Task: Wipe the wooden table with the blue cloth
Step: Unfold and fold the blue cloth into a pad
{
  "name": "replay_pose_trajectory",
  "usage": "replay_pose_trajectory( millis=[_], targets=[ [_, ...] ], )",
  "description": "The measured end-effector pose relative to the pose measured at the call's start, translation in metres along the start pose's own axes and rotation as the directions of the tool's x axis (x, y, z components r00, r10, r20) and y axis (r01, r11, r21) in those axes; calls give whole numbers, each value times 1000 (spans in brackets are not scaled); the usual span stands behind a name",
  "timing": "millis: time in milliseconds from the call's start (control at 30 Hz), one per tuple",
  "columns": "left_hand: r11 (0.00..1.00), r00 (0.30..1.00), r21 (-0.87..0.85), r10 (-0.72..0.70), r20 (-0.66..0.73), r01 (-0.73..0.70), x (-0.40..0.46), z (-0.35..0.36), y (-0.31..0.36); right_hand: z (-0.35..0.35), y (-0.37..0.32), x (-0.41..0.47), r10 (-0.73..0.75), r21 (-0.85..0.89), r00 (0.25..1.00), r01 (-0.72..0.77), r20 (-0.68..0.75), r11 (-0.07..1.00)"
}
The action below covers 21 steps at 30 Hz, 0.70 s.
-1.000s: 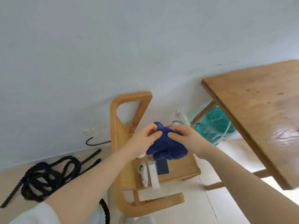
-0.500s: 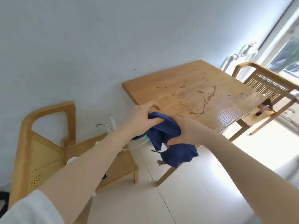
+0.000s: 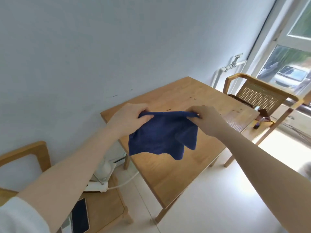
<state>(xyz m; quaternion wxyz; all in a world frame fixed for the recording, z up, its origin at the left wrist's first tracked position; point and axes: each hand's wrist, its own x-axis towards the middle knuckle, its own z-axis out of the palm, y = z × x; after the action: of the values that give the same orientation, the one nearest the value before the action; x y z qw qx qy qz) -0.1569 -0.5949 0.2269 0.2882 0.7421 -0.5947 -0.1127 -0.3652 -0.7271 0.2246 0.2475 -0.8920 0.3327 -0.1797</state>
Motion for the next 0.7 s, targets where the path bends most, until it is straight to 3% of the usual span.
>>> replay_pose_trajectory(
  millis=[100, 167, 233, 333, 467, 567, 633, 700],
  targets=[
    [969, 990, -205, -141, -14, 135, 31, 2, -2, -10, 6, 31, 146, 192, 988, -152, 48, 969],
    [861, 974, -474, -226, -31, 185, 44, 12, 3, -12, 3, 47, 269, 499, 952, -307, 147, 810],
    [750, 958, -636, -280, -58, 181, 53, 25, 12, -12, -3, 63, 306, 710, 925, -370, 224, 599],
    [799, 968, -587, -232, -98, 132, 62, 43, 27, -10, -9, 85, 301, 827, 906, -403, 298, 393],
    [805, 965, -576, -242, -103, 141, 76, 62, 49, -10, 0, 109, 246, 766, 892, -451, 379, 458],
    [914, 959, -375, -232, -165, 156, 85, 73, 57, -17, 14, 122, 199, 742, 887, -458, 416, 489],
    [929, 944, -308, -271, -189, 205, 91, 81, 60, -23, 23, 130, 150, 701, 888, -439, 435, 562],
    [909, 929, -346, -313, -199, 232, 97, 87, 67, -29, 32, 136, 90, 665, 895, -388, 436, 638]
  ],
)
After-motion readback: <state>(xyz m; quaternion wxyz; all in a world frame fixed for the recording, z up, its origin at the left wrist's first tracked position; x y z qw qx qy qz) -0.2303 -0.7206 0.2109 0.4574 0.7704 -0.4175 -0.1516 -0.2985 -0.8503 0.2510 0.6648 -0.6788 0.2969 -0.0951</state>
